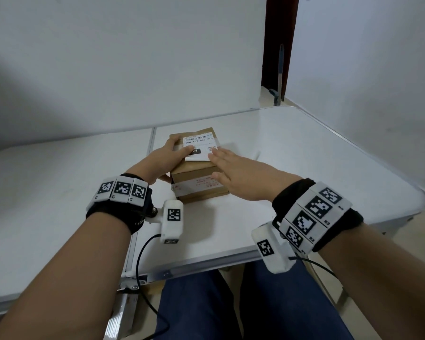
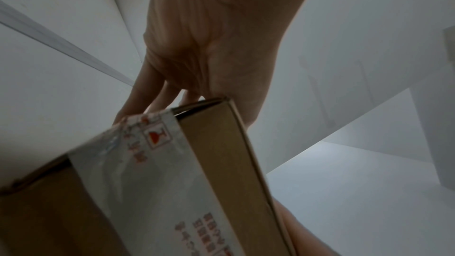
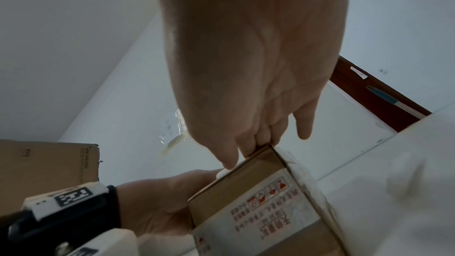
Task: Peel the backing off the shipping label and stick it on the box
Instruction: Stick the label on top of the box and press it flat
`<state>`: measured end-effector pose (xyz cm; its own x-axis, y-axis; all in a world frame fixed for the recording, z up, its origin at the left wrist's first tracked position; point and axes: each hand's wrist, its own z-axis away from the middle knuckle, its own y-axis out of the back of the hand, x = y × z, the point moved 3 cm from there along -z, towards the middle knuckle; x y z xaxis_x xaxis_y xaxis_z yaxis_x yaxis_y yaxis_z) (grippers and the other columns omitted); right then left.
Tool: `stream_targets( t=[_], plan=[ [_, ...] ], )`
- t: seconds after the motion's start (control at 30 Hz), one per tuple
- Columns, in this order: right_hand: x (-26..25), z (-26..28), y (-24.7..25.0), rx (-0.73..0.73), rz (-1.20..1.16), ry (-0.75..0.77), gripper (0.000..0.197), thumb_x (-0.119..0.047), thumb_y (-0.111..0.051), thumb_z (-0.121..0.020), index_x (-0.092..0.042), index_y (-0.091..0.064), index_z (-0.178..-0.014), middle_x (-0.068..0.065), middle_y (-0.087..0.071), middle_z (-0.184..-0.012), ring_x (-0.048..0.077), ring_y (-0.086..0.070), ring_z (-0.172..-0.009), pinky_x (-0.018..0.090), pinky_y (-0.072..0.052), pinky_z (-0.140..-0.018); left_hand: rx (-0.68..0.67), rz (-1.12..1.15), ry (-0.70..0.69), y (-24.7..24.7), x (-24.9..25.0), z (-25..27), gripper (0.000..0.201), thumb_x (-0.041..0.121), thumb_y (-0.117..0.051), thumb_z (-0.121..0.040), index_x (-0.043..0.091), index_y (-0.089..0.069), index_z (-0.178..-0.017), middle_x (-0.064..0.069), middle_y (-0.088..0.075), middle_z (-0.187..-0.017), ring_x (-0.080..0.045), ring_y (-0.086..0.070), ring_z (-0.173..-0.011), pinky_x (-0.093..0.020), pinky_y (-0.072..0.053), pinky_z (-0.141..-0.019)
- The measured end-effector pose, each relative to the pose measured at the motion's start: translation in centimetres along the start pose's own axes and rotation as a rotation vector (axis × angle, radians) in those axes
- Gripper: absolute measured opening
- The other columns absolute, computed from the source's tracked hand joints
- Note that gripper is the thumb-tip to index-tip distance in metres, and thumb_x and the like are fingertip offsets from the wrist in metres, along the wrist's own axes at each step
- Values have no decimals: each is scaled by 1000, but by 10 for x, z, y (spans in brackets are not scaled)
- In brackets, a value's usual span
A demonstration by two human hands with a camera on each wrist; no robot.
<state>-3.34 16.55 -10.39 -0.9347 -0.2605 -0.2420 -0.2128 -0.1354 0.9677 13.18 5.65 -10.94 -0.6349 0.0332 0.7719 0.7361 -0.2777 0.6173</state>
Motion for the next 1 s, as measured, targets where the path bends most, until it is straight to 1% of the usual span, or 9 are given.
stream_targets(
  t=[0.17, 0.33, 0.43, 0.5, 0.57, 0.63, 0.7, 0.8, 1.0],
  plan=[
    [0, 10, 3, -19, 84, -4, 58, -18, -27, -104, -15, 0, -155, -1, 7, -164, 10, 6, -150, 32, -8, -119, 38, -15, -12, -2, 2, 3, 53, 51, -49, -93, 41, -32, -142, -1, -51, -113, -15, -60, -81, -34, -58, -56],
    [1, 17, 15, -20, 112, -26, 57, -23, -31, -103, -19, -8, -155, -5, -1, -164, 10, 3, -150, 33, -13, -119, 46, 0, -10, -5, 2, 2, 53, 53, -49, -92, 39, -33, -141, -4, -53, -124, -20, -61, -91, -32, -57, -53],
    [0, 15, 23, 5, 194, -32, 49, -30, -36, -101, -21, -32, -149, -1, -28, -158, 16, -19, -147, 39, -31, -112, 58, 5, -13, -8, 3, 1, 55, 53, -49, -91, 36, -33, -142, -5, -50, -129, -25, -61, -97, -35, -58, -53],
    [1, 13, 34, 116, 177, -87, 37, -34, -37, -99, -24, -57, -129, 1, -53, -137, 24, -46, -130, 39, -45, -94, 69, 6, -17, -10, 4, -1, 56, 54, -49, -90, 34, -34, -141, -6, -49, -131, -29, -59, -104, -44, -61, -59],
    [4, 4, 44, 250, 62, -129, 39, -39, -34, -99, -25, -63, -122, 1, -60, -126, 26, -54, -118, 39, -46, -89, 78, 8, -18, -10, 3, -3, 55, 53, -46, -91, 33, -34, -140, -5, -48, -132, -31, -57, -110, -50, -61, -63],
    [5, -16, 45, 254, 4, -56, 48, -44, -30, -101, -22, -49, -139, 2, -50, -143, 24, -45, -130, 39, -38, -103, 57, 8, -32, -10, 2, -7, 47, 46, -39, -96, 30, -34, -140, -6, -46, -135, -29, -53, -113, -50, -61, -64],
    [5, -37, 36, 147, 18, 36, 63, -52, -25, -99, -15, -30, -150, 4, -28, -158, 20, -27, -144, 38, -25, -115, 9, 14, -56, -8, 1, -9, 42, 36, -34, -99, 28, -35, -140, -7, -42, -141, -24, -50, -116, -49, -60, -70],
    [12, -57, 19, -9, 89, 11, 83, -67, -20, -92, -13, -11, -155, 4, -6, -164, 16, -7, -150, 42, -11, -121, -61, 98, -35, 0, -4, -6, 36, 36, -36, -96, 41, -44, -131, -2, -48, -134, -23, -50, -117, -47, -62, -64],
    [7, -50, 8, -2, 215, 30, 91, -73, -18, -88, -13, -5, -155, 2, -3, -164, 12, 1, -151, 40, 1, -122, -27, 60, -48, 0, -5, -6, 38, 36, -33, -99, 38, -41, -136, -7, -50, -130, -28, -54, -113, -49, -61, -57]
  ],
)
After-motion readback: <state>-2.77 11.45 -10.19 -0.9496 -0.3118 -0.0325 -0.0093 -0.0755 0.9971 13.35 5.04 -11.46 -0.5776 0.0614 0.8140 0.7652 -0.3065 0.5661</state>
